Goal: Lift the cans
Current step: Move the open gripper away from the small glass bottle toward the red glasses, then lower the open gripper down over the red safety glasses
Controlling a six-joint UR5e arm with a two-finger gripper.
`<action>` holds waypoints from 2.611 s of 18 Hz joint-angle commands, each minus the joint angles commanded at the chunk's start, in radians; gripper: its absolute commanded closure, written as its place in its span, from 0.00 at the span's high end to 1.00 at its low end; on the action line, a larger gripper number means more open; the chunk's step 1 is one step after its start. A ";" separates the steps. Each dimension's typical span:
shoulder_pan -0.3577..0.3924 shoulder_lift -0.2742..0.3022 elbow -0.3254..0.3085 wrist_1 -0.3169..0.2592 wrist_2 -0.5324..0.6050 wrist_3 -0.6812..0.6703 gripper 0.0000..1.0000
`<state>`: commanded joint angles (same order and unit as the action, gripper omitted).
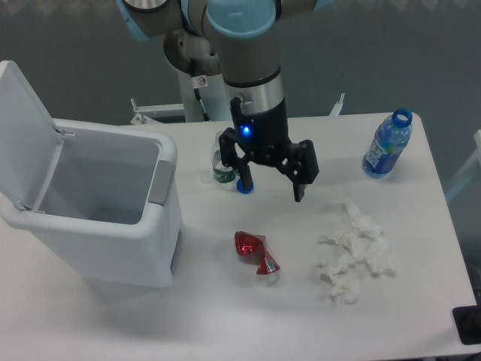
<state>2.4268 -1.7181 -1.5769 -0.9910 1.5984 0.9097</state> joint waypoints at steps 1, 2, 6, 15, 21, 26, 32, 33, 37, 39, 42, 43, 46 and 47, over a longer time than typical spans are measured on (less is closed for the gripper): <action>0.000 -0.002 0.000 0.000 0.002 0.000 1.00; 0.000 -0.003 0.000 0.005 0.003 0.002 1.00; 0.000 -0.006 -0.002 0.012 0.000 -0.008 1.00; -0.003 -0.081 -0.023 0.089 0.070 -0.178 1.00; -0.015 -0.114 -0.048 0.083 0.181 -0.366 1.00; -0.029 -0.130 -0.049 0.078 0.227 -0.530 1.00; -0.084 -0.231 -0.028 0.087 0.258 -0.686 1.00; -0.087 -0.251 -0.012 0.087 0.256 -0.702 1.00; -0.114 -0.325 0.031 0.087 0.255 -0.764 1.00; -0.115 -0.333 0.032 0.087 0.232 -0.765 1.00; -0.110 -0.347 0.026 0.086 0.219 -0.790 1.00; -0.109 -0.350 0.022 0.084 0.216 -0.792 1.00; -0.106 -0.376 0.023 0.075 0.216 -0.817 1.00; -0.104 -0.380 0.021 0.074 0.216 -0.822 1.00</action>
<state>2.3224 -2.0984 -1.5554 -0.9173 1.8147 0.0875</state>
